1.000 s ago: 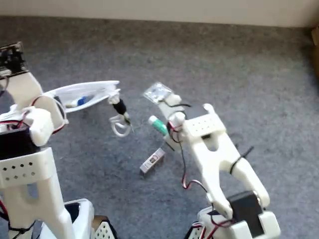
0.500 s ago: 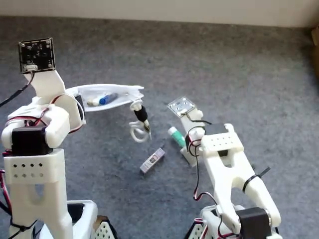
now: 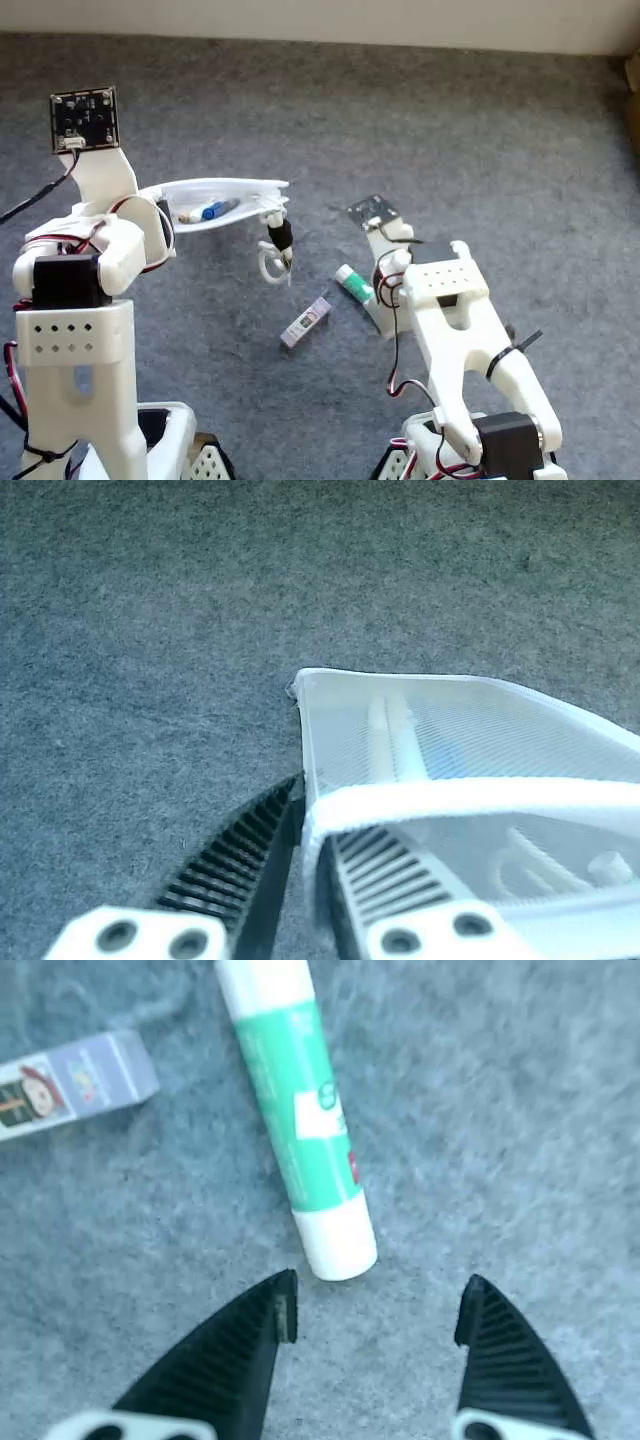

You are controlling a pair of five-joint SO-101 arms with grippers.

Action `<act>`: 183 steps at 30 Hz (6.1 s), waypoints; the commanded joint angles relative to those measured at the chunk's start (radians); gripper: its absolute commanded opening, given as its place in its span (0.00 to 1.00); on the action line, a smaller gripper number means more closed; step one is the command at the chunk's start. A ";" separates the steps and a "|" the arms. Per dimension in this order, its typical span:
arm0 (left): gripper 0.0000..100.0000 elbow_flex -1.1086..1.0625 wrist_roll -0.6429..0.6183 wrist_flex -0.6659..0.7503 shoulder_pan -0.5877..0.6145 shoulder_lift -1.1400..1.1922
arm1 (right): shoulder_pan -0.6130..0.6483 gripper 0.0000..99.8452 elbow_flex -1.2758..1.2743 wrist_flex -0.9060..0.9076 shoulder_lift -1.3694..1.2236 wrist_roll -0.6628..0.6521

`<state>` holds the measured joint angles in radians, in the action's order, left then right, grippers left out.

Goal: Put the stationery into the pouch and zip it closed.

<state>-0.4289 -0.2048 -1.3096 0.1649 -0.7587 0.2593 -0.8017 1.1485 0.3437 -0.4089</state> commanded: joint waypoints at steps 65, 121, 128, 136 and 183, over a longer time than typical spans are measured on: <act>0.01 0.004 -0.008 0.040 0.056 0.001 | 0.630 0.01 0.248 -0.685 0.616 0.310; 0.01 -0.007 -0.005 0.040 0.059 -0.001 | 0.533 0.18 -0.107 -1.145 0.303 0.176; 0.01 -0.031 -0.005 0.048 0.059 -0.001 | 0.591 0.18 -0.088 -0.912 0.490 0.176; 0.01 -0.031 -0.005 0.044 0.059 -0.002 | 0.604 0.06 -0.088 -0.866 0.542 0.173; 0.01 -0.036 -0.008 0.048 0.168 -0.010 | 0.309 0.10 0.484 0.292 0.104 0.970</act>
<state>-0.4703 -0.2064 -1.2820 0.3092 -0.7572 0.5769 -0.3721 1.4339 0.5432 0.4519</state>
